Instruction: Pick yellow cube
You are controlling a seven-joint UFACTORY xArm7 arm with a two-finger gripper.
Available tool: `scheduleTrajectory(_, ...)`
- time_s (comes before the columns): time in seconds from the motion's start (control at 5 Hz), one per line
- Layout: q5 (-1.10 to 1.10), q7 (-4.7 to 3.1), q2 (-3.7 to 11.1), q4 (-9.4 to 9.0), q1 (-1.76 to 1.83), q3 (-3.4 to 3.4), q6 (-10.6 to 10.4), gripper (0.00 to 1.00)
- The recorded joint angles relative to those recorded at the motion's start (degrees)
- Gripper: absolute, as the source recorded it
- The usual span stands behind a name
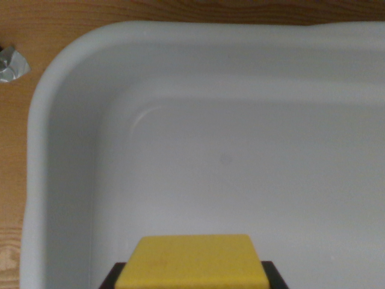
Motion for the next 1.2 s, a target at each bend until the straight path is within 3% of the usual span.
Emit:
scheduleTrajectory(0.2,0.1,0.0,-0.5,1.13,-0.01,0.06,1.62,1.0)
scheduleTrajectory(0.4,0.1,0.0,-0.5,1.13,-0.01,0.06,1.62,1.0)
scheduleTrajectory(0.6,0.17,-0.01,-0.91,2.05,-0.03,0.1,2.95,1.0)
scheduleTrajectory(1.2,0.23,-0.01,-1.2,2.73,-0.03,0.14,3.91,1.0)
